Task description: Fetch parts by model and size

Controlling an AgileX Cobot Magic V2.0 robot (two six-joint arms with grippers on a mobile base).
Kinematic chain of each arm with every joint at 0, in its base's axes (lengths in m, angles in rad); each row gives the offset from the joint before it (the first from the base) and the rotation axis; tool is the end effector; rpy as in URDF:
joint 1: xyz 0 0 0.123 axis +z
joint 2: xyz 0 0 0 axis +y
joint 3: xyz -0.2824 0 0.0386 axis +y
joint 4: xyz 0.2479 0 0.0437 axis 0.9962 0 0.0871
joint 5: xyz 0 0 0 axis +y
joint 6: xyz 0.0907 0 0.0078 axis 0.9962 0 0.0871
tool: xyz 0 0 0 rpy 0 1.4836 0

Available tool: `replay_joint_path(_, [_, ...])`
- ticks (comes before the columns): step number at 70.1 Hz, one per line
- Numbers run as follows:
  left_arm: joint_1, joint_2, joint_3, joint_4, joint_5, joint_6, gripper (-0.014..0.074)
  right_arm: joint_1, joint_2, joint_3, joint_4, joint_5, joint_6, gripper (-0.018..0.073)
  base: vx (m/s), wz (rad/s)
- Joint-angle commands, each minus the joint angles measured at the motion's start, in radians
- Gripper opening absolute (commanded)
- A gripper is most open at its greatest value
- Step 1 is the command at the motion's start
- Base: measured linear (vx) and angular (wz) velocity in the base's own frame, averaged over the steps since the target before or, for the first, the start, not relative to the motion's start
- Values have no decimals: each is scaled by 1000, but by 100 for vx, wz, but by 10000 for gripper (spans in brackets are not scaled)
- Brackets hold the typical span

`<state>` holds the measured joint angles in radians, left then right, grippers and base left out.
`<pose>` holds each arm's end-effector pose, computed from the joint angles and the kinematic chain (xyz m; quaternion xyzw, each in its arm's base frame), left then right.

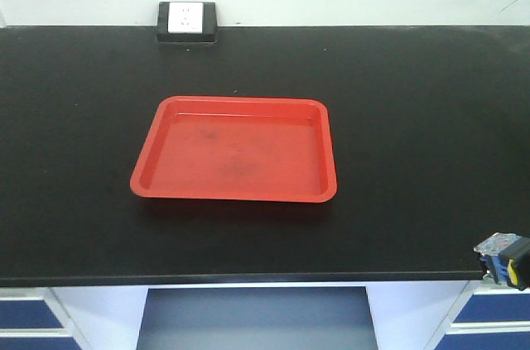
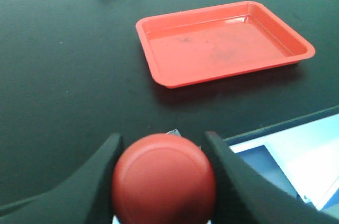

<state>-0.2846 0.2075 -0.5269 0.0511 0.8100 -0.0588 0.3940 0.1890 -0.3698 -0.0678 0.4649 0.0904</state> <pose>0.0364 -0.0071 0.3025 0.0984 0.8283 -0.0694 0.5471 0.0519 0.0186 0.2837 -0.1305 0.7618 0.1220 0.6227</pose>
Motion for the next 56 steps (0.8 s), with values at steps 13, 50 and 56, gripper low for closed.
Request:
replay_joint_path(13, [-3, 13, -27, -4, -78, -1, -6, -2, 10, -28, -8, -84, -6, -10, 14, -6])
replay_joint_path(50, [-3, 13, -27, -4, -78, -1, -6, -2, 10, -28, -8, -84, -6, -10, 13, 0])
replay_joint_path(56, [-3, 13, -27, -4, -78, -1, -6, -2, 10, -28, -8, -84, -6, -10, 7, 1])
